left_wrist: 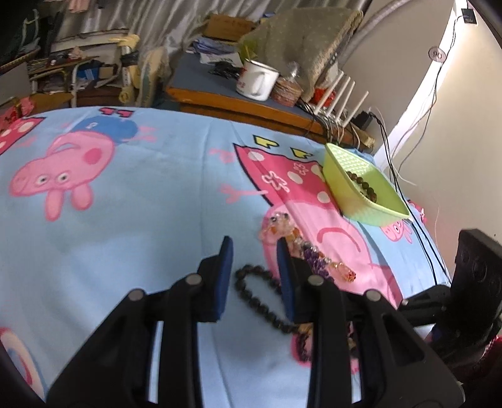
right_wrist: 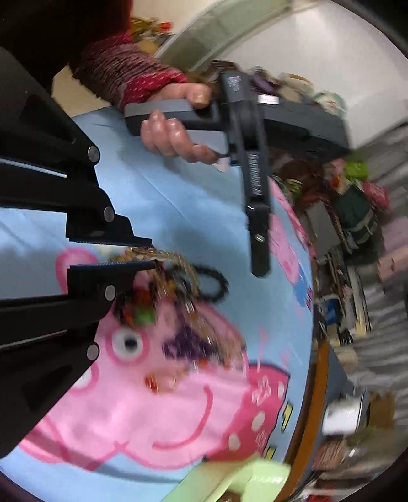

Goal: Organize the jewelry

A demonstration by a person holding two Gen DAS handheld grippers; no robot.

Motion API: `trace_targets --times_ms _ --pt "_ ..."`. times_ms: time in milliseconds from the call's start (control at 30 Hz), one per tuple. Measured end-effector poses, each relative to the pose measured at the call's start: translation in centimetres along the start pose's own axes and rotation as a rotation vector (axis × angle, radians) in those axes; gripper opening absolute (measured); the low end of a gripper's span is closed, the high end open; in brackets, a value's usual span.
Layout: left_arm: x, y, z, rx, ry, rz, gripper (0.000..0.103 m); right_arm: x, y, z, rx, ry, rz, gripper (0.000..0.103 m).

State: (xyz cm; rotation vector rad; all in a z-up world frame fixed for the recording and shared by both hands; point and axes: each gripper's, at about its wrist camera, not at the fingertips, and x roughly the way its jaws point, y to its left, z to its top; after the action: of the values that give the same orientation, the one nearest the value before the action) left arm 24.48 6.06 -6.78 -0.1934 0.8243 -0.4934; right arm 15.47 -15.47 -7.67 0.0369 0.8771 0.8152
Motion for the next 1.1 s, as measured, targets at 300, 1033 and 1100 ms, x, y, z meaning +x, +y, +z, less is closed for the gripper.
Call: trace_targets --times_ms 300,1033,1100 --pt "6.7 -1.1 2.3 -0.003 0.159 -0.043 0.04 -2.2 -4.5 1.0 0.066 -0.086 -0.137 0.0" --pt "-4.6 -7.9 6.2 0.126 -0.064 -0.213 0.004 -3.0 -2.2 5.2 0.0 -0.238 -0.068 0.022" --pt "-5.9 -9.0 6.6 0.149 -0.091 -0.215 0.004 -2.6 -2.2 6.1 -0.011 -0.236 -0.081 0.021"
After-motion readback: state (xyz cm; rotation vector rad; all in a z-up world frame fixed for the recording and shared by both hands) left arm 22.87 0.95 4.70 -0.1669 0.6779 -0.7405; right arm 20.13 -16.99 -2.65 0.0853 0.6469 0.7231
